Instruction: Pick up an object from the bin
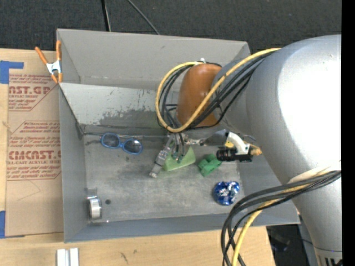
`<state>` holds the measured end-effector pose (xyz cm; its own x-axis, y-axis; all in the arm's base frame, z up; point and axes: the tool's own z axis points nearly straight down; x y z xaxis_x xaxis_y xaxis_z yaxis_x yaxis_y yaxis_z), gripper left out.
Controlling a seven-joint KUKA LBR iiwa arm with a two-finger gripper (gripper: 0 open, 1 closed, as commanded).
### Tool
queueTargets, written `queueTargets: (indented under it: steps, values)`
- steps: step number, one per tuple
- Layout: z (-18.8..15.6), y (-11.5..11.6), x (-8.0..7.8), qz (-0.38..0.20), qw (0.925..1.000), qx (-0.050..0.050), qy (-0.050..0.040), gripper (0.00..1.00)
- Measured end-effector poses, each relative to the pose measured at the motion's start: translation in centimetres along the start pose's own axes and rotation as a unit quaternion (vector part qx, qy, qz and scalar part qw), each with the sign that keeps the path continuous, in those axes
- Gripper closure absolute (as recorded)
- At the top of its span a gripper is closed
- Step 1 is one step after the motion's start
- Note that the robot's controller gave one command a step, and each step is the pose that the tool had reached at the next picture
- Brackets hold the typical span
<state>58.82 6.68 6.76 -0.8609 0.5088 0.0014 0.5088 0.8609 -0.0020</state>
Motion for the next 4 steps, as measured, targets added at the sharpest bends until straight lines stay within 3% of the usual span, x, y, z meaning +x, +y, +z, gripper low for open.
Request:
queueTargets:
  steps: [1,2,3,4]
  values:
    - [-0.2,0.1,0.0,-0.001,1.0,-0.001,-0.0015,1.0]
    - [-10.1,-1.5,-0.7,0.001,1.0,-0.004,-0.0043,1.0]
    - [-9.6,-1.6,-0.6,0.001,1.0,-0.001,-0.0016,0.0]
    - [-7.9,3.7,2.3,-0.119,0.9929,-0.002,-0.001,0.0]
